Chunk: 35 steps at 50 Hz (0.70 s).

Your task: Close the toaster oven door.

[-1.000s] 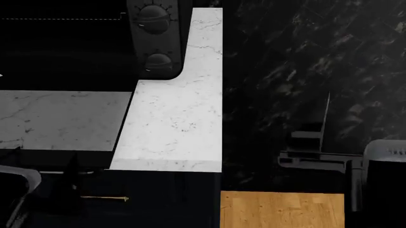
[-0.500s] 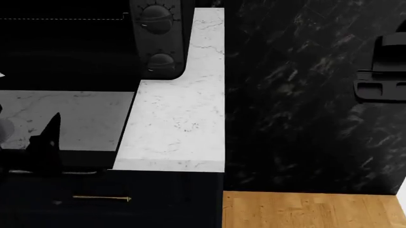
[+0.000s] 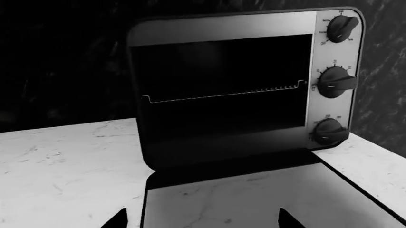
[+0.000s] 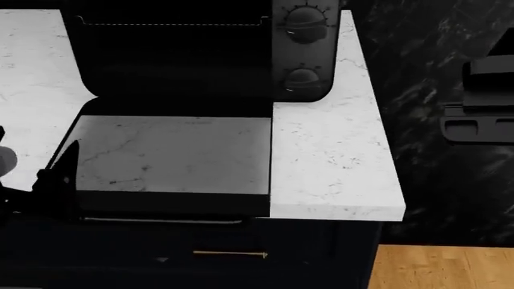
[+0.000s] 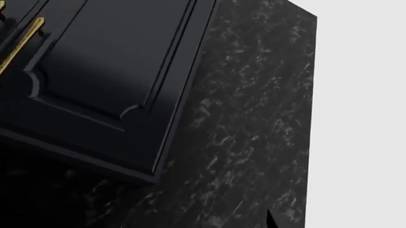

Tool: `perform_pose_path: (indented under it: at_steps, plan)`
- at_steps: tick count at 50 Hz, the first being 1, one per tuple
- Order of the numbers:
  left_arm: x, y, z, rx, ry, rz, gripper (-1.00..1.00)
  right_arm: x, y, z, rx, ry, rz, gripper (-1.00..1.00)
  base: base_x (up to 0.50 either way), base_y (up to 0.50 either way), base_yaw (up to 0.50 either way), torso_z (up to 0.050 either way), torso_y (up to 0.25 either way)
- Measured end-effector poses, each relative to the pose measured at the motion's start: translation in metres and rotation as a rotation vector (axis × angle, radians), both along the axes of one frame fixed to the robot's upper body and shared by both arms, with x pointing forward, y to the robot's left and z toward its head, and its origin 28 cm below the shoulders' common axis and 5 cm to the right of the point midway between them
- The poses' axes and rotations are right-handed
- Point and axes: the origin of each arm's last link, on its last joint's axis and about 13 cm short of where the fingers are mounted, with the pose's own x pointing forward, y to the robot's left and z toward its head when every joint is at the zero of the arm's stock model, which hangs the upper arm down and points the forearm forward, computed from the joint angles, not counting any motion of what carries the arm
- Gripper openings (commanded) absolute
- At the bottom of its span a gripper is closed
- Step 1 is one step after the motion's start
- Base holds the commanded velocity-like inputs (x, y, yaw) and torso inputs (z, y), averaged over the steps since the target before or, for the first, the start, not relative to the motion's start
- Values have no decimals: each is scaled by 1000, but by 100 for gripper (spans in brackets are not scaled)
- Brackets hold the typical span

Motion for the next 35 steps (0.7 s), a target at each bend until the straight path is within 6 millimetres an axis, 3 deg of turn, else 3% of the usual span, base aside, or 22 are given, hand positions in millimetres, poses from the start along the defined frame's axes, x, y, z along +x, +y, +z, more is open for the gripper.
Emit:
perform_pose_path:
  at_steps: [20, 28, 35]
  plan:
    - [0, -1, -3, 4, 4, -9, 100, -2, 0, -2, -9, 12, -2, 100, 0, 499, 0, 0, 0]
    - [0, -1, -5, 4, 6, -12, 100, -4, -1, -2, 4, 8, 0, 100, 0, 0, 0, 0, 0]
    - [1, -2, -5, -2, 6, -18, 100, -6, -2, -1, 9, 7, -1, 100, 382, 0, 0, 0, 0]
